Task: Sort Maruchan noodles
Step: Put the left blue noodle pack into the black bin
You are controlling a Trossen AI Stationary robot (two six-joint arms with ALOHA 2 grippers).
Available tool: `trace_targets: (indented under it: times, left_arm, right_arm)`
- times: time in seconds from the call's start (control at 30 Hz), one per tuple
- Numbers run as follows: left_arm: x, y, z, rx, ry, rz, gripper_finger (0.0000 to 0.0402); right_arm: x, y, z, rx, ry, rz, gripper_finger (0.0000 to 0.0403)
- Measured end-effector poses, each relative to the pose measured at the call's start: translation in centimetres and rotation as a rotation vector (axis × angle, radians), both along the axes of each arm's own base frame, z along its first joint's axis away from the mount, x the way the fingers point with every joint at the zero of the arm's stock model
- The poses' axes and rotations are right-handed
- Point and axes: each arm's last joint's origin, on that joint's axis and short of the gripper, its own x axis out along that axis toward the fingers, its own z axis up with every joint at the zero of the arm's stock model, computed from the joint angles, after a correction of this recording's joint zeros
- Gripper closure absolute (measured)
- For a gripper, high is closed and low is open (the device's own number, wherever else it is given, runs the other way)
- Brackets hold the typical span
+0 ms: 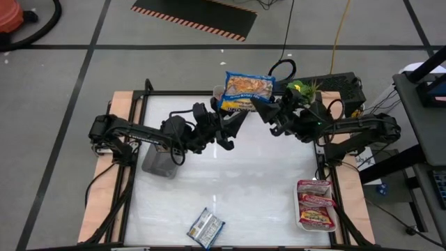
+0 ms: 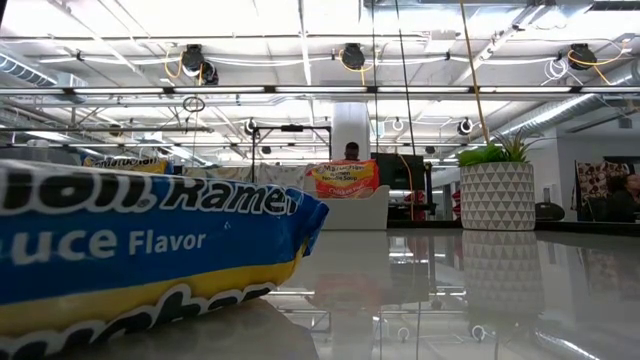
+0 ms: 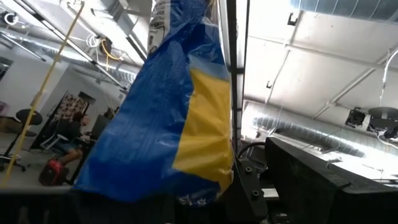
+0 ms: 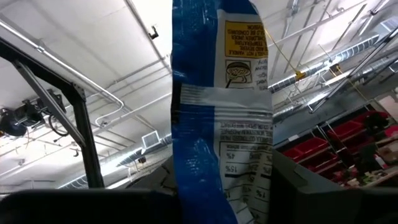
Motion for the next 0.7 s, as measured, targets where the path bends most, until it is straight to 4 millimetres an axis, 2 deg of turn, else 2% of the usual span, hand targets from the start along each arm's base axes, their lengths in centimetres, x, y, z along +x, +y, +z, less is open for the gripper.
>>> trace_targets:
  times: [0.2,0.53,0.7]
  left_arm:
    - [0.03,-0.03,-0.02,-0.013,-0.005,-0.022,0.0154]
    - [0.06,0.0,-0.07,-0.024,0.0,-0.018,0.0277]
    - [0.06,0.0,-0.07,-0.023,0.0,-0.018,0.0282]
  right_arm:
    - [0.07,0.01,-0.08,0.03,0.005,0.03,0.0284]
    - [0.05,0.09,-0.02,0.009,0.003,0.047,0.0283]
    - [0.05,0.09,-0.01,0.011,0.003,0.05,0.0282]
